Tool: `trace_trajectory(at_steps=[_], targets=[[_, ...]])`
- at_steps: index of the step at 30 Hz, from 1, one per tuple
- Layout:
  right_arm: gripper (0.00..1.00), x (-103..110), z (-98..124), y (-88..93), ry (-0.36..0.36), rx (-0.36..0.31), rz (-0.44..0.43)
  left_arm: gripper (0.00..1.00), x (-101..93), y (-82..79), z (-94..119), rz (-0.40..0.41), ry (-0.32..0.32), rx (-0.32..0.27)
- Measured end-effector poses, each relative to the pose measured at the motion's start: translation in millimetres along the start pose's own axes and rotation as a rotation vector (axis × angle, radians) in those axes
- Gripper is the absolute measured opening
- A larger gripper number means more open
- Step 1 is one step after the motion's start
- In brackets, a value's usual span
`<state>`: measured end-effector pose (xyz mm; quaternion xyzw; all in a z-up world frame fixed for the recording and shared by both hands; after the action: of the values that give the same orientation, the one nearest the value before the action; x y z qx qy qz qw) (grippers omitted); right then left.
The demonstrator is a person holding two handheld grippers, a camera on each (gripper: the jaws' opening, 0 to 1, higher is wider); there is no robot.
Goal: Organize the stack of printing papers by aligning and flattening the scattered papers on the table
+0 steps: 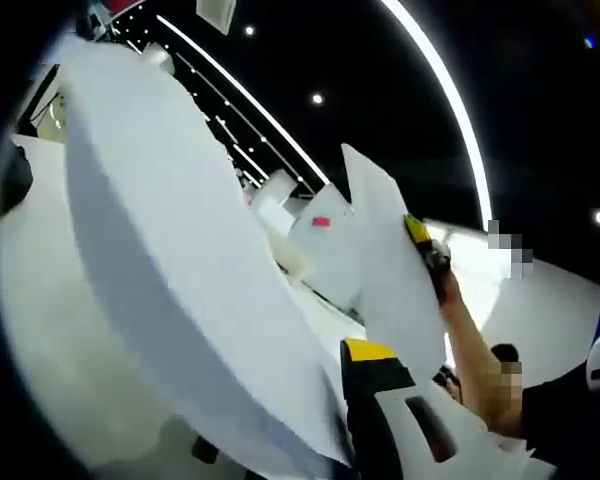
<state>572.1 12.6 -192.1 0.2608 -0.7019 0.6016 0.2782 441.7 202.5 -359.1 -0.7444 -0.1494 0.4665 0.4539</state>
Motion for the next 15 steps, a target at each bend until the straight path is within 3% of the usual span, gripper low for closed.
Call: trace_trajectory(at_steps=[5,9,15], targets=[[0.04,-23,-4,9.8,0.041,0.029,-0.019,0.18,-1.2,-0.5,0,-0.003,0.006,-0.005],[0.05,-50,-12,29.1,0.087,0.077,-0.020,0.18,-3.3,0.0,0,-0.006,0.013,-0.001],[0.06,-71,-27,51.6,0.112,0.140,-0.002,0.20,-6.0,-0.7,0,0.002,0.038,-0.004]])
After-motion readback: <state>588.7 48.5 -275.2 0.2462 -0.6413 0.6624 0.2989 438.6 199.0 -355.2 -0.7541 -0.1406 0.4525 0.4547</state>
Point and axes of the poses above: the point that each gripper's makers call its tool centre point, and the gripper's own axes: z roughly backward along the fingers, x roughly to its left, y roughly out of its underside, the point moved 5 cm from there along z, roughly backward along the fingers, and after that the axes turned 6 degrees about -z, right-handed, at the moved point
